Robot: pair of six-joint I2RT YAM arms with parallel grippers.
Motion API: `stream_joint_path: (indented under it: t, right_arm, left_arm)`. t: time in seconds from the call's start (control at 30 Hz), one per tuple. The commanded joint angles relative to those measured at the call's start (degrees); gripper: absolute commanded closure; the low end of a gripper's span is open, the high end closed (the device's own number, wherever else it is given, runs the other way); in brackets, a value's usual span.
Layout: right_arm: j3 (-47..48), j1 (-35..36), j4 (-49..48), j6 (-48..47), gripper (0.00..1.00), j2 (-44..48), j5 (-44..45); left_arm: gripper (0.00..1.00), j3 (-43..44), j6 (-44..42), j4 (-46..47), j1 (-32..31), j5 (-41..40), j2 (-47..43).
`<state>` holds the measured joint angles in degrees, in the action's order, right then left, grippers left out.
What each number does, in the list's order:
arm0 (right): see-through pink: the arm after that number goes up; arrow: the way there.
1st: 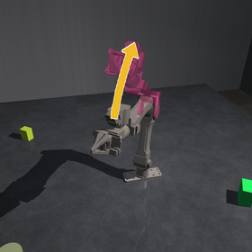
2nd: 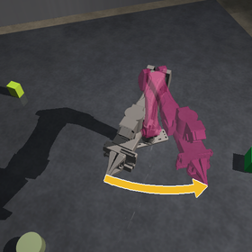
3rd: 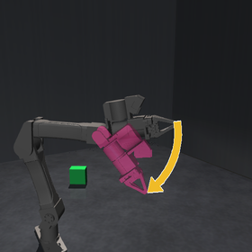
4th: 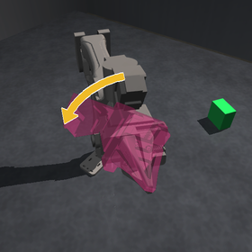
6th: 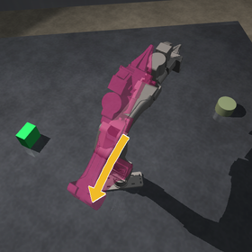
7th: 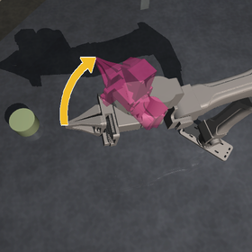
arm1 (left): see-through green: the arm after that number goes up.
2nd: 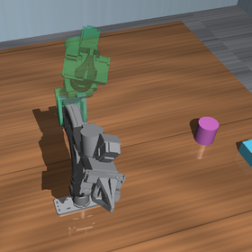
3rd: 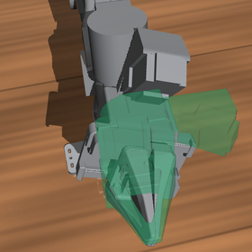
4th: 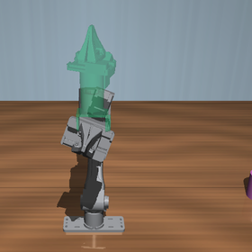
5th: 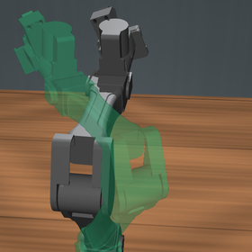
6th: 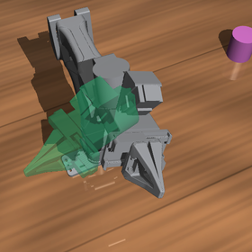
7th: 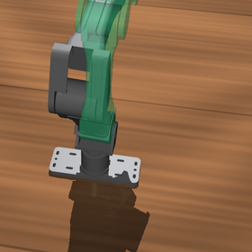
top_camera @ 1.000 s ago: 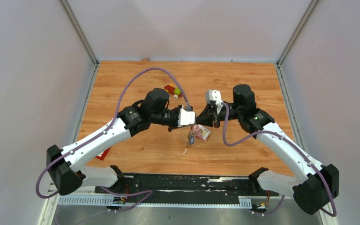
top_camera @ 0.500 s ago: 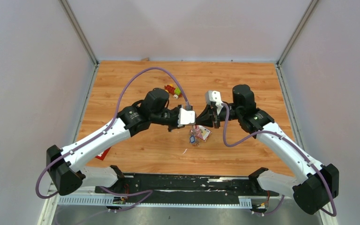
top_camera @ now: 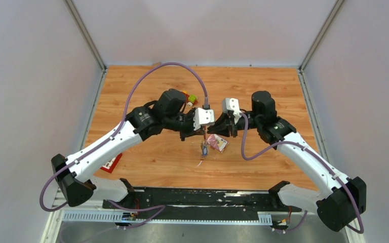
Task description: Put the keys on the keyring
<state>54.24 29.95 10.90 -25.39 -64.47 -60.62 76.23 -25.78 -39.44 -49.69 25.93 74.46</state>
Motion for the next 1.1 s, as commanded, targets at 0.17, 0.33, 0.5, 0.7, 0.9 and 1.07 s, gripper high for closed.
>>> stream_joint_path:
  t: [0.17,0.33,0.5,0.7,0.9,1.07]
  right_arm:
    - [-0.15,-0.19,0.25,-0.38,0.71,0.86,0.87]
    - [-0.10,0.37,-0.44,0.59,0.65,0.97,-0.48]
    - [0.10,0.70,-1.85,2.90,0.65,0.41,-2.06]
    - [0.16,1.48,-2.70,3.71,0.68,-0.41,-2.81]
    - [0.16,2.25,-2.50,3.41,0.75,-1.33,-2.33]
    - [0.24,2.21,-2.28,2.89,0.77,-1.54,-1.96]
  left_arm:
    - [1.00,6.90,8.90,-7.35,-0.10,0.13,1.36]
    - [1.00,9.23,11.00,-9.59,-0.14,-0.25,3.16]
    - [1.00,10.99,11.97,-11.12,-0.23,-0.25,5.01]
    - [1.00,11.33,12.22,-10.71,-0.23,0.53,5.74]
    - [1.00,11.34,12.29,-10.23,-0.23,1.18,5.50]
    - [1.00,10.95,12.33,-9.92,-0.23,1.62,5.14]
